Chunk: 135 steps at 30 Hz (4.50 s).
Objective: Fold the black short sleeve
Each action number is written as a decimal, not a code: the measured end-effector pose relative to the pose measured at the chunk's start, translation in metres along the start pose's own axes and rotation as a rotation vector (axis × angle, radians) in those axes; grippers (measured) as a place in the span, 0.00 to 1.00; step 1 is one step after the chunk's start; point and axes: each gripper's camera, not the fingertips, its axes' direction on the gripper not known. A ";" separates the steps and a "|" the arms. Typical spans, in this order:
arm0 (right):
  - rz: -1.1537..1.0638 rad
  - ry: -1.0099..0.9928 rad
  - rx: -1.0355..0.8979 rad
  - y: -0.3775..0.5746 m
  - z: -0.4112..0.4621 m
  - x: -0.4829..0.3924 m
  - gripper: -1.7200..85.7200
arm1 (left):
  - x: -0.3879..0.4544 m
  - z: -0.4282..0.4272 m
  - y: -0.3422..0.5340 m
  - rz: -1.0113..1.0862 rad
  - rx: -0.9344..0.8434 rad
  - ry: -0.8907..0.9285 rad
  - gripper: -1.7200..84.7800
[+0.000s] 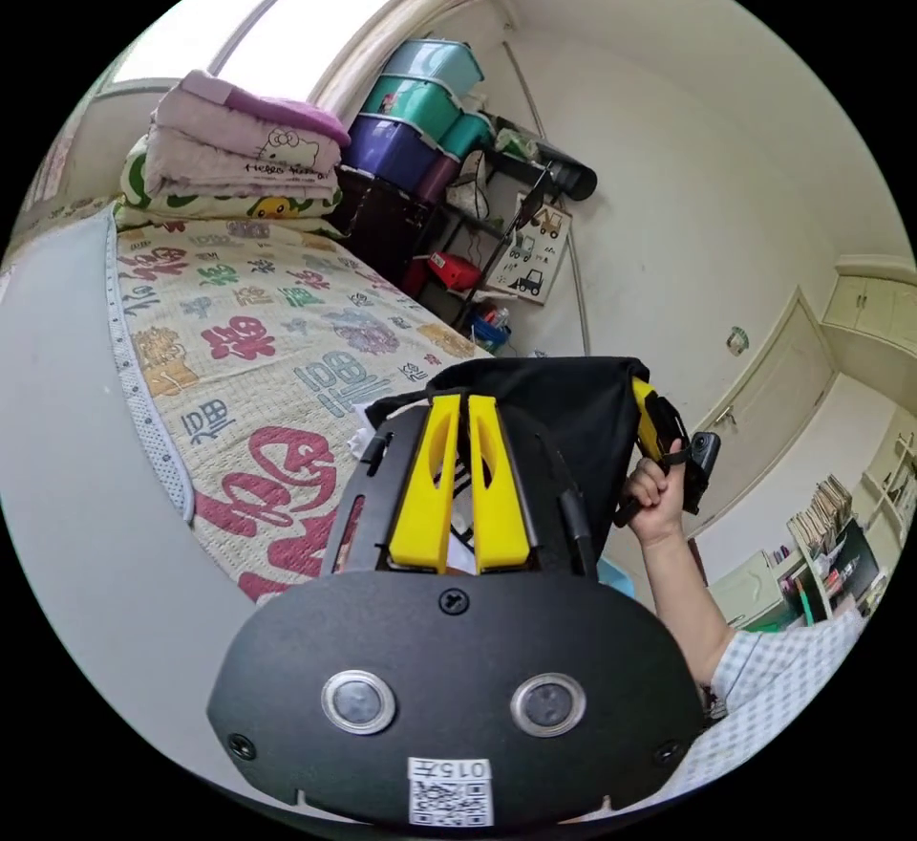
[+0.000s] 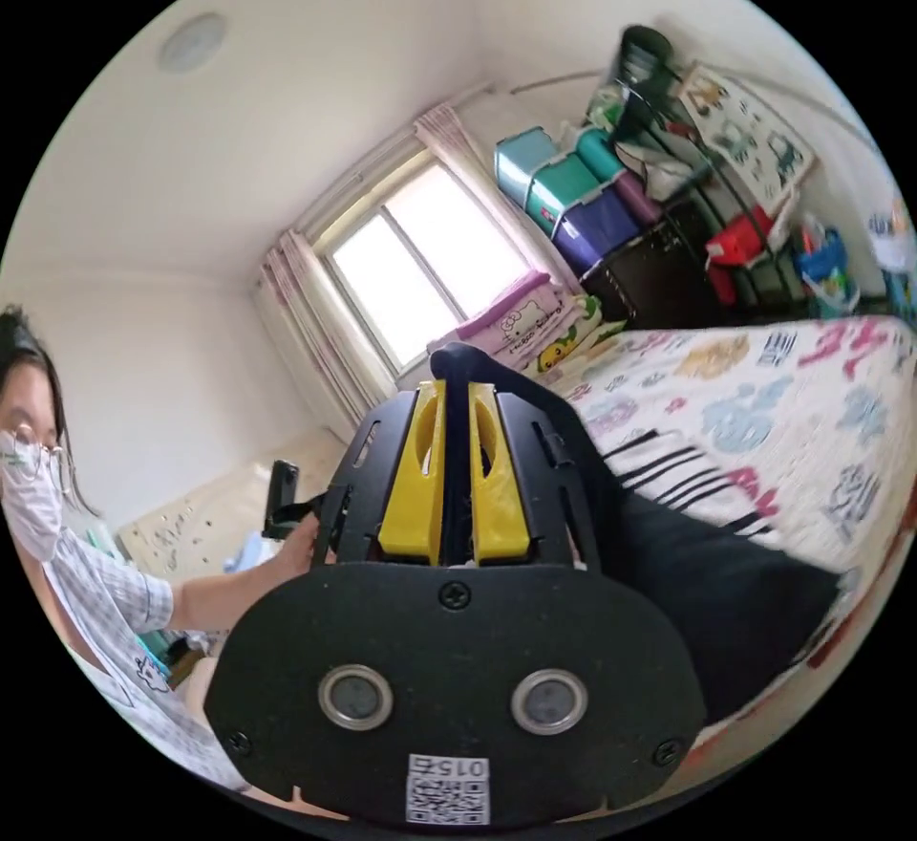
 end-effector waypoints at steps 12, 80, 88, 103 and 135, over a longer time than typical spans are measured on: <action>-0.020 -0.279 0.059 0.018 -0.071 -0.134 0.07 | 0.070 -0.446 0.111 0.064 0.391 -0.316 0.02; -0.828 -0.309 -1.080 0.862 0.127 0.168 0.03 | 0.029 -0.238 0.267 0.229 -0.579 -0.346 0.06; -0.672 -0.142 -0.829 0.758 0.267 0.155 0.02 | -0.022 -0.296 0.142 0.117 -0.288 -0.429 0.03; -0.519 0.004 -0.837 0.767 0.436 0.178 0.13 | -0.075 -0.343 0.148 -0.175 0.095 -0.543 0.10; -0.348 0.337 -0.810 0.475 0.549 0.259 0.15 | -0.048 -0.378 0.131 -0.136 -0.009 -0.987 0.13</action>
